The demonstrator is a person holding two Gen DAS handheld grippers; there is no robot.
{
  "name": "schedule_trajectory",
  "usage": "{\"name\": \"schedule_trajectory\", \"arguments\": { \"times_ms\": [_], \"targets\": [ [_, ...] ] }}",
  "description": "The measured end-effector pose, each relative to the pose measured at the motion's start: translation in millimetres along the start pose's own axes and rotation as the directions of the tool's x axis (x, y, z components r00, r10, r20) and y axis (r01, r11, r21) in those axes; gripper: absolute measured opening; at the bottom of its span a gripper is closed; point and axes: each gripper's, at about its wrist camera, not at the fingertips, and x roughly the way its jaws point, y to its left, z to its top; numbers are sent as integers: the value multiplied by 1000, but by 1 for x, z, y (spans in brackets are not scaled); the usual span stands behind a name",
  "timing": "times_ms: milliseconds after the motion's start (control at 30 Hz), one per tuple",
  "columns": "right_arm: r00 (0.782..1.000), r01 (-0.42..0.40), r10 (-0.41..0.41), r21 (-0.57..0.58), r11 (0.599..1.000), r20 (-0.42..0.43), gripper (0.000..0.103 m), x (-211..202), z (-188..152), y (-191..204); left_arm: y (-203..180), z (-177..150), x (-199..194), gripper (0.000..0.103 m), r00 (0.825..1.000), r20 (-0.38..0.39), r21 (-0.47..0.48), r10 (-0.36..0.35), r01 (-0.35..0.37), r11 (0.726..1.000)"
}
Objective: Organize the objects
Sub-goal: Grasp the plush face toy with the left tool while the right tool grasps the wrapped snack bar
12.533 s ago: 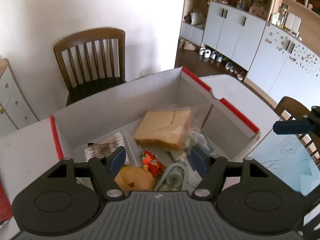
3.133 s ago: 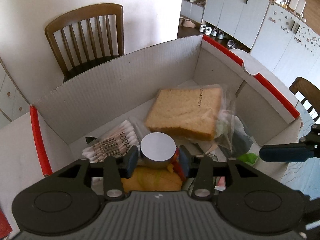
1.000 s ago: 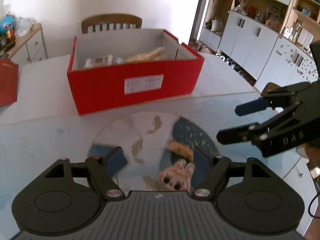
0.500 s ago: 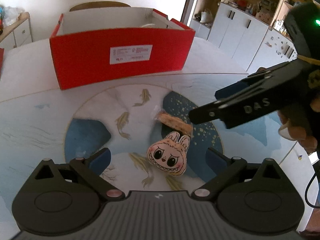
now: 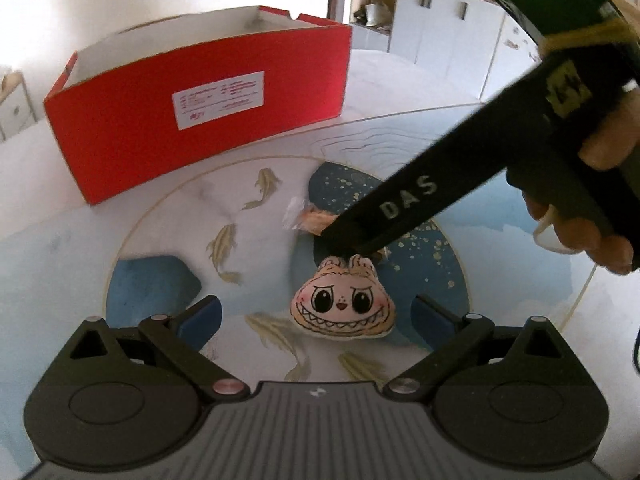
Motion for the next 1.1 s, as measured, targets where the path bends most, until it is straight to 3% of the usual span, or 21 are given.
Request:
{"name": "schedule_trajectory", "arguments": {
  "times_ms": [167, 333, 500, 667, 1100],
  "targets": [
    [1000, 11, -11, -16, 1000, 9, 61, 2, -1, 5, -7, 2, 4, 100, 1000, 10, 56, 13, -13, 998],
    [1000, 15, -15, -47, 999, 17, 51, 3, 0, 11, -11, 4, 9, 70, 1000, -11, 59, -3, 3, 998],
    [1000, 13, -12, -67, 998, 26, 36, 2, 0, 15, -13, 4, 7, 54, 1000, -5, 46, -7, 7, 999],
    [1000, 2, 0, -75, 997, 29, 20, 1, 0, 16, -13, 5, 5, 53, 1000, -11, 27, -17, 17, 999],
    [998, -30, 32, -40, 999, 57, 19, -21, -5, 5, -9, 9, -10, 52, 1000, 2, -13, -16, 16, 1000]
  ]
}}
